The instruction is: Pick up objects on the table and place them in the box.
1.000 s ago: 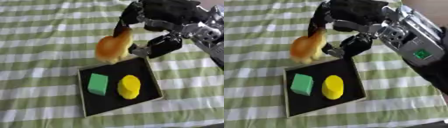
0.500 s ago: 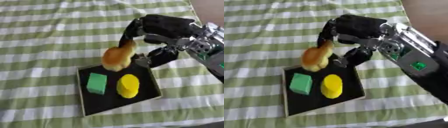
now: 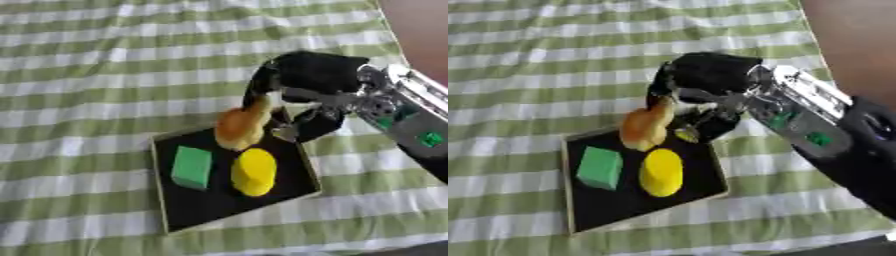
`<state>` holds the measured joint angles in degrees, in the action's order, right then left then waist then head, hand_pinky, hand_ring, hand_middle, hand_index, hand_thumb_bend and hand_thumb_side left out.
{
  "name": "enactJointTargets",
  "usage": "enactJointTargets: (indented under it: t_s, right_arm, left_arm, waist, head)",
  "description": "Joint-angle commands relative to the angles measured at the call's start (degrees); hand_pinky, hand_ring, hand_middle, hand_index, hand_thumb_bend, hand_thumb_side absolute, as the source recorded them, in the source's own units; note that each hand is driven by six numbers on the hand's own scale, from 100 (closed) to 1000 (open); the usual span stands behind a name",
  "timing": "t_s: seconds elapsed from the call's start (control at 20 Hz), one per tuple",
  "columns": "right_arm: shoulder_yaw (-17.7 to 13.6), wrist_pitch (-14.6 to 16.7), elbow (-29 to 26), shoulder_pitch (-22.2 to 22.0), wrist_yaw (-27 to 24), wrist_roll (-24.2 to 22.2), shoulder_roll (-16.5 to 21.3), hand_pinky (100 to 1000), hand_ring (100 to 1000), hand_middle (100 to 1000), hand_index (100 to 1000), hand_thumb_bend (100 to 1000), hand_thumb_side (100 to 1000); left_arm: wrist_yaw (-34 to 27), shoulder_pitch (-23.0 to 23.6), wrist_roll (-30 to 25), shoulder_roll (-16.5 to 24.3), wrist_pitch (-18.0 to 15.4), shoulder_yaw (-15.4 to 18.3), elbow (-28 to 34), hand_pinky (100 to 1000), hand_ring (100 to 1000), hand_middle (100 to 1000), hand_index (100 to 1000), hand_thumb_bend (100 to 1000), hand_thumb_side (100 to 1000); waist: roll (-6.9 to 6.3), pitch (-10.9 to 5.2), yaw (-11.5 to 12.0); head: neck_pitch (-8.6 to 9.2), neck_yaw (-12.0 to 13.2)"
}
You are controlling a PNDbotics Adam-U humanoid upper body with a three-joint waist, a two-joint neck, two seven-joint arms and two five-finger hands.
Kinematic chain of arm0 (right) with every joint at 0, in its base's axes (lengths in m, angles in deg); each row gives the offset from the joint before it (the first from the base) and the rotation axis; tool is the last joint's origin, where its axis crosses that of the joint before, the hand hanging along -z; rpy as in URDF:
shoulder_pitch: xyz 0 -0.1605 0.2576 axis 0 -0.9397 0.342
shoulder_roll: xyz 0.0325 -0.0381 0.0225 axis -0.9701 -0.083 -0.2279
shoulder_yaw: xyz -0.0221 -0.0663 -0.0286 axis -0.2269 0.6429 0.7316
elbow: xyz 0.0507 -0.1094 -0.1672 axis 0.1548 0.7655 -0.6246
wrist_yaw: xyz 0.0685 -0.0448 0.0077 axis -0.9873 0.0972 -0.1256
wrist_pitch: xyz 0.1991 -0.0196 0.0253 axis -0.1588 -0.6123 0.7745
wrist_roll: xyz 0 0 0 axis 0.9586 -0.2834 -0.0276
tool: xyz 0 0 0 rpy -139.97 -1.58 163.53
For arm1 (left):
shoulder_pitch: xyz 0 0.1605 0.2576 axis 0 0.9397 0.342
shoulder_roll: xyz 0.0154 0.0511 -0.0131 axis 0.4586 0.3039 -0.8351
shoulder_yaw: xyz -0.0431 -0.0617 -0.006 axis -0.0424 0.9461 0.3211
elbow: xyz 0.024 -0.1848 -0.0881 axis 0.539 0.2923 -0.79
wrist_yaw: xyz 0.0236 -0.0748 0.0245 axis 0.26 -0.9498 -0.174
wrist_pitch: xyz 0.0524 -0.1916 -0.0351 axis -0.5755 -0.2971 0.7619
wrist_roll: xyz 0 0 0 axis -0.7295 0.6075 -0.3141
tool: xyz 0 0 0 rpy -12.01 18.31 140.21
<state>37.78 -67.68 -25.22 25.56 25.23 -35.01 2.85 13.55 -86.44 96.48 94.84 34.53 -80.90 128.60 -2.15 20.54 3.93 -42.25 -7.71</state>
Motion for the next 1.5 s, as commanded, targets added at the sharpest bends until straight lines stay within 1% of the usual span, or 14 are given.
enactJointTargets:
  t_s: [0.05,0.15,0.2,0.25,0.3,0.45,0.55,0.65,0.8,0.95,1.05,1.2,1.35,1.5]
  right_arm:
    - [0.06,2.39,1.14,0.29,3.14,-1.41,0.60,836,843,789,881,214,173]
    - [-0.08,4.08,1.33,0.22,4.24,-2.92,0.70,868,886,832,913,216,161]
    - [-0.32,4.69,1.23,0.22,4.55,-3.47,0.77,900,935,873,939,212,137]
    - [-0.65,5.18,0.91,0.23,4.67,-3.87,0.93,910,950,881,946,217,128]
    - [-1.02,5.57,0.44,0.28,4.66,-4.10,1.13,916,960,880,947,227,163]
    - [-1.82,6.36,-1.18,0.39,4.11,-4.41,1.91,921,967,887,955,229,204]
    - [-2.24,6.50,-2.22,0.44,3.63,-4.53,2.36,925,971,889,960,237,205]
    - [-2.91,6.32,-3.35,0.49,3.00,-4.39,2.73,923,967,883,956,240,179]
    - [-4.43,5.63,-5.81,0.75,2.00,-3.42,3.64,917,957,879,951,280,104]
    - [-6.07,4.90,-8.73,1.00,0.88,-2.60,5.07,912,952,880,953,290,100]
    - [-7.36,4.29,-10.13,1.17,-0.63,-1.90,5.80,908,944,875,952,264,100]
    - [-9.82,3.71,-10.54,1.72,-4.53,0.30,6.35,905,931,866,952,175,100]
    - [-13.79,2.83,-10.59,2.12,-8.37,3.57,6.57,905,929,858,952,100,100]
    - [-17.98,2.68,-10.59,1.75,-12.75,8.38,6.63,908,927,853,947,100,100]
  left_arm:
    - [-0.16,-0.30,-0.13,0.54,0.05,0.45,1.08,850,850,793,930,100,509]
    - [-0.19,-0.34,-0.11,0.56,0.05,0.48,1.08,850,850,793,931,100,508]
    - [-0.19,-0.35,-0.10,0.58,0.05,0.48,1.08,850,850,793,931,100,507]
    - [-0.18,-0.36,-0.11,0.61,0.05,0.48,1.08,850,850,793,931,100,508]
    - [-0.17,-0.34,-0.12,0.63,0.06,0.49,1.08,850,850,794,931,100,508]
    - [-0.14,-0.31,-0.09,0.61,0.09,0.54,1.08,850,850,794,931,100,509]
    - [-0.13,-0.29,-0.13,0.63,0.14,0.52,1.08,851,850,795,931,100,510]
    - [-0.12,-0.29,-0.18,0.62,0.20,0.54,1.08,850,850,795,931,100,510]
    - [-0.06,-0.23,-0.25,0.66,0.26,0.57,1.08,850,850,795,931,100,510]
    - [0.04,-0.17,-0.23,0.74,0.31,0.64,1.08,851,850,796,931,100,508]
    - [0.10,-0.15,-0.23,0.79,0.32,0.64,1.08,851,850,796,931,100,508]
    - [0.18,-0.11,-0.20,0.87,0.31,0.68,1.08,851,850,796,931,100,505]
    - [0.27,-0.07,-0.11,0.97,0.30,0.75,1.08,852,850,796,931,100,503]
    - [0.39,-0.10,0.00,1.07,0.28,0.84,1.08,852,850,796,931,100,500]
  waist:
    - [0.02,-0.98,-0.05]
    - [0.03,-1.01,-0.10]
    - [0.03,-1.04,-0.13]
    - [0.04,-1.06,-0.17]
    - [0.07,-1.09,-0.20]
    - [0.17,-1.13,-0.29]
    - [0.23,-1.16,-0.35]
    - [0.27,-1.20,-0.43]
    - [0.36,-1.33,-0.55]
    - [0.51,-1.55,-0.68]
    - [0.59,-1.70,-0.76]
    - [0.63,-1.89,-0.92]
    - [0.61,-1.98,-1.13]
    - [0.55,-1.95,-1.25]
  head:
    - [0.53,-0.08]
    - [0.57,-0.06]
    - [0.56,-0.02]
    - [0.57,0.04]
    - [0.57,0.08]
    - [0.57,0.12]
    - [0.58,0.13]
    - [0.59,0.18]
    - [0.52,0.28]
    - [0.55,0.37]
    - [0.54,0.49]
    - [0.54,0.70]
    - [0.55,1.08]
    - [0.72,1.63]
